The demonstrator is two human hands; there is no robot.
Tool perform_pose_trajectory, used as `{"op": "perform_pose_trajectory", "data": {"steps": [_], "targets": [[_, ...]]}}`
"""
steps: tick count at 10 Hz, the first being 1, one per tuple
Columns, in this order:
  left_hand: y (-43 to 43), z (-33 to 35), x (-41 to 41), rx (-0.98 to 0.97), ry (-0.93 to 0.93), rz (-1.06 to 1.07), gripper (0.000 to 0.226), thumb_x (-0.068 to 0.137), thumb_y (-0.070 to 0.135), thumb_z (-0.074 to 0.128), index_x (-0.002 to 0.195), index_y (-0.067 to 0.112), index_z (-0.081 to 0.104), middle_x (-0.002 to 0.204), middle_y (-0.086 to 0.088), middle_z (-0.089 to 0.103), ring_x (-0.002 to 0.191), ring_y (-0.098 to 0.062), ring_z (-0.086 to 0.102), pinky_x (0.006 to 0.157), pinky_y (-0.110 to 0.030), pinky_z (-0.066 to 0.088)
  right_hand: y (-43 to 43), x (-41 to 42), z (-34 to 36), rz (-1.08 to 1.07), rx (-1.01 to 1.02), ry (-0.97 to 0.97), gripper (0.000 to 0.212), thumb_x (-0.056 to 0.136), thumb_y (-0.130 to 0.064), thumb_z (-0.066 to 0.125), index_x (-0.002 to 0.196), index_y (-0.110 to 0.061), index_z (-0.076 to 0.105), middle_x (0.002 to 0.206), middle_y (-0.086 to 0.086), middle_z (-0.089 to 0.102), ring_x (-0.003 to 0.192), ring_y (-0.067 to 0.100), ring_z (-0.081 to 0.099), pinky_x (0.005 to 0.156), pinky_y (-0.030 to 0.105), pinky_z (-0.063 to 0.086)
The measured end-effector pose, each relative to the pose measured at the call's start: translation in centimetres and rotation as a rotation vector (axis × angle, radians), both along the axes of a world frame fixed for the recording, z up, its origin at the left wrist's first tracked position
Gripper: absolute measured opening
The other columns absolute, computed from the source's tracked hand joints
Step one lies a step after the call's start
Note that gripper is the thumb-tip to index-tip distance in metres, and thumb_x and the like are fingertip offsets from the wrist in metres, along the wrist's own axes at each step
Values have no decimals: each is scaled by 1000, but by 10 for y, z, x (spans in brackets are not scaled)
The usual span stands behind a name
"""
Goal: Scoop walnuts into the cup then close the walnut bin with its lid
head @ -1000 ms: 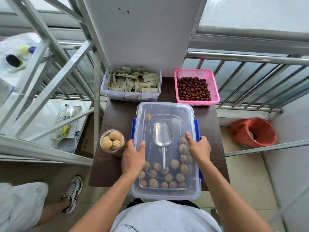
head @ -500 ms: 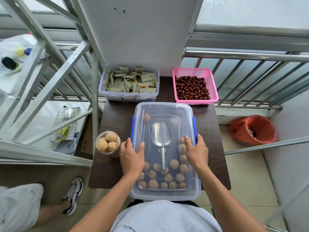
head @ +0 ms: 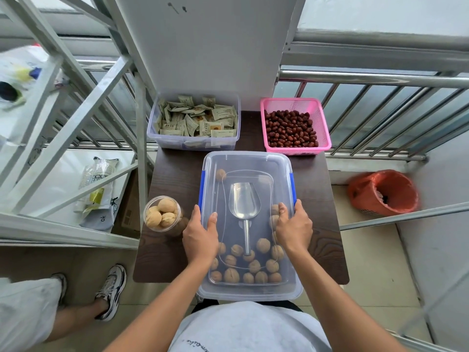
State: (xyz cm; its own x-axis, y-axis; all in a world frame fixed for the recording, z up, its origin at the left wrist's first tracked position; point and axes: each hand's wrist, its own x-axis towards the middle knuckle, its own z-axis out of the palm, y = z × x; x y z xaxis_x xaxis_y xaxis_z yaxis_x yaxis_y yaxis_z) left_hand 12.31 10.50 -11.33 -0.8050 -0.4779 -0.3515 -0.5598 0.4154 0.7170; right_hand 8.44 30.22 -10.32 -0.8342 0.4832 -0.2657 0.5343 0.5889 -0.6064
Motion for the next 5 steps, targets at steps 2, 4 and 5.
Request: {"op": "perform_pose_trajectory", "data": {"steps": [2,4,5], "targets": [[-3,2,2,40,21,-10,67,104,38,58,159,7,37,156,-13,51,144,-32,48,119,-44,39,9,-8,7,59,-90,-29,32,94,-38,59,109,-11,58,108,11,66,105,35,63,88,46,53],[-11,1,4,126,28,-3,71,101,38,63,159,7,38,157,-11,50,146,-27,47,121,-44,39,32,-48,159,170,-587,431,27,92,-23,69,115,-9,69,106,7,72,95,15,68,91,37,53],[-12,1,1,126,30,4,71,100,37,65,159,6,38,158,-11,49,147,-27,46,121,-42,39,53,-33,280,431,-903,716,17,89,-29,67,103,-19,70,101,3,73,103,25,68,90,36,54]]}}
